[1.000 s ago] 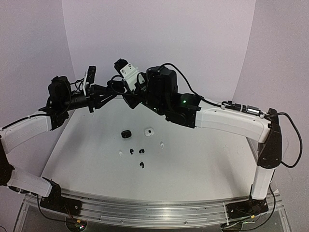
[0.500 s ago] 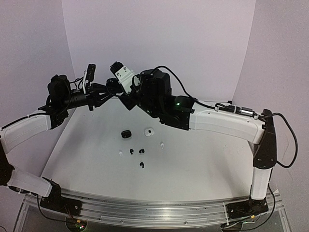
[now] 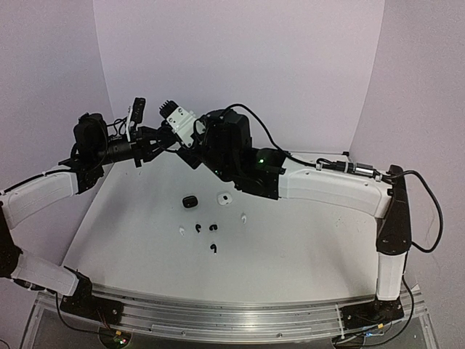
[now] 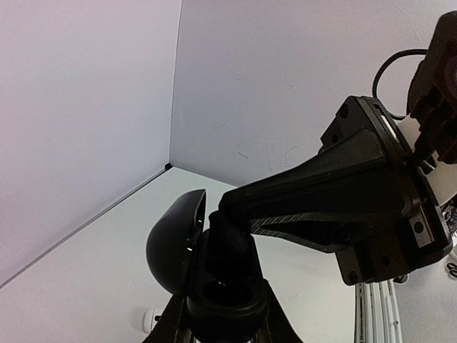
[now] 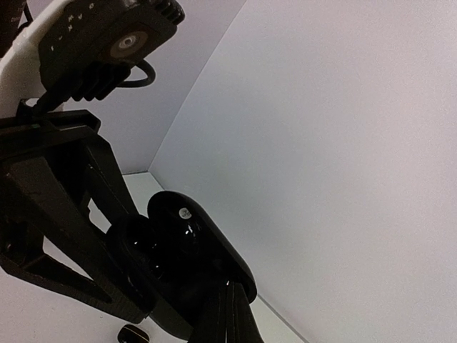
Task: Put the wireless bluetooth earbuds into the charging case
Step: Insert the right earbud into the right side groove of the charging case, then pick up the left earbud from the center of the board.
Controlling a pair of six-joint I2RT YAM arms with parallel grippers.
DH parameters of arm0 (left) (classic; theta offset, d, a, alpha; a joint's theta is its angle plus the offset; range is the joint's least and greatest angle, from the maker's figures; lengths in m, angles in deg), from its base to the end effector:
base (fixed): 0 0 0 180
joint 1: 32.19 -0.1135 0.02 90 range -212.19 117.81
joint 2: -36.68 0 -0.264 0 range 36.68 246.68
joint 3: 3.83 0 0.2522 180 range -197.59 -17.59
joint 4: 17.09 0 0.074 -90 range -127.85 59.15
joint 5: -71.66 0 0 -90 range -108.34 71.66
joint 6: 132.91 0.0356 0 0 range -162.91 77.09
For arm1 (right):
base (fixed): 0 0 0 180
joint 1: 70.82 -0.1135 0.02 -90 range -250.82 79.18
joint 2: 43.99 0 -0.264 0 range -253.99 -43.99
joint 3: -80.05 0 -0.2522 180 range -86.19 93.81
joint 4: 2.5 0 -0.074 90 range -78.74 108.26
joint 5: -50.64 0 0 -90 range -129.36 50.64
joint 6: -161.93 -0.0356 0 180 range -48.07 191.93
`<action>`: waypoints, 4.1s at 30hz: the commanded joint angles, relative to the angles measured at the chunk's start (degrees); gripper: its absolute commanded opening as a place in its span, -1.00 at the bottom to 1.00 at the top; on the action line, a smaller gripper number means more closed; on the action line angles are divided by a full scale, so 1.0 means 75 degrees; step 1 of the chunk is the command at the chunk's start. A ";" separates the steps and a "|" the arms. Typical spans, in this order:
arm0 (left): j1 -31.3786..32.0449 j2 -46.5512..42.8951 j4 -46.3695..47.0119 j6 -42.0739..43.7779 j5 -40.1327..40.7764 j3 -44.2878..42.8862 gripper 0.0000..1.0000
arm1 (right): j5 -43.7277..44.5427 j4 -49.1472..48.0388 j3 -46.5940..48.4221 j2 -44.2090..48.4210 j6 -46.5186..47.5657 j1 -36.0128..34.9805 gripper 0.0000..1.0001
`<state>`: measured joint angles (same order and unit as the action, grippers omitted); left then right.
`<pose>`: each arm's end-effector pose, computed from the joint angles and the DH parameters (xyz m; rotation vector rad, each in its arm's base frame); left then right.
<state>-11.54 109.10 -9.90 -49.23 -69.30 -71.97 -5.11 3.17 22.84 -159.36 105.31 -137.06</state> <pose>0.2598 -0.1275 0.3512 0.9093 1.3587 -1.0358 0.2144 0.4373 0.3878 -0.8233 1.3080 -0.0058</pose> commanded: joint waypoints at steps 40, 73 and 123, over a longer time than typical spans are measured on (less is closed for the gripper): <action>-0.0354 0.0149 -0.0538 -0.0574 0.1289 -0.0478 -1.00 | -0.3973 0.1768 -0.1090 0.1844 -0.5606 0.1497 0.23; -0.0453 -0.0828 -0.1267 -0.0680 0.2096 0.0128 -1.00 | -0.3255 0.6954 0.2532 -0.3798 -0.8060 0.1449 -0.26; -0.0455 -0.0617 -0.1371 -0.0504 0.1931 0.0020 -1.00 | -0.2954 0.6926 0.0427 -0.2880 -0.7987 0.0935 -0.78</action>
<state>-14.63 104.58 -20.94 -53.43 -54.19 -71.10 -26.16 49.63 28.98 -183.26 45.51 -128.28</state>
